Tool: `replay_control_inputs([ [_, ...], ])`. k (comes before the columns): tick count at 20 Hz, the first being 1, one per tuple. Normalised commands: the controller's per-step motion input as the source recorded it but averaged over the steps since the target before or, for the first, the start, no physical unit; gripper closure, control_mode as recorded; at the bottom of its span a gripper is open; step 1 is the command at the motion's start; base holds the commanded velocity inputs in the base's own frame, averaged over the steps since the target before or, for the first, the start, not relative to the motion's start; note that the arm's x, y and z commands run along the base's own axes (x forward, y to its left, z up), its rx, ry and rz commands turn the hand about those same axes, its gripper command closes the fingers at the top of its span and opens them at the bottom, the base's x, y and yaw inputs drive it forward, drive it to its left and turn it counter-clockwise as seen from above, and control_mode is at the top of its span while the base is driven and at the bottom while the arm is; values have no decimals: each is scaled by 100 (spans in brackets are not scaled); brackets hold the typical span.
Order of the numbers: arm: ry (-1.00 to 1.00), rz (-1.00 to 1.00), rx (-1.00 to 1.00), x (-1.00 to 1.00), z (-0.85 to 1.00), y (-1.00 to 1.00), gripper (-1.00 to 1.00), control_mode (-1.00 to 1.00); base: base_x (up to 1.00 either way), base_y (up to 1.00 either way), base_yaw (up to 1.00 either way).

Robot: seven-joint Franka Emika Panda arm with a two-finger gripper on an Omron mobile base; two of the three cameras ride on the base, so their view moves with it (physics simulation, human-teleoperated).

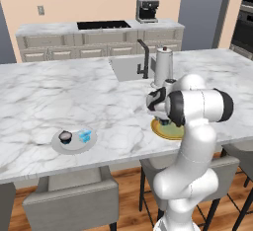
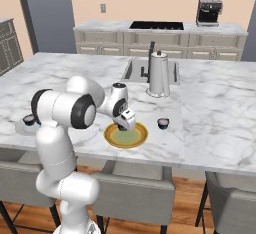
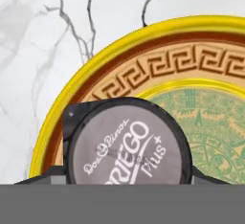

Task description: Place two yogurt containers on each plate.

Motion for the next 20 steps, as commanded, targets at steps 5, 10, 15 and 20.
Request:
replay_control_inputs([
  [5,3,0,0,0,4,0,-100,-100,0,0,0],
  [10,0,-2,0,-43,70,0,-100,-100,0,0,0],
  [15,-1,0,0,-79,44,-3,-100,-100,0,0,0],
  [20,-24,0,-12,-54,72,-51,-100,-100,0,0,0],
])
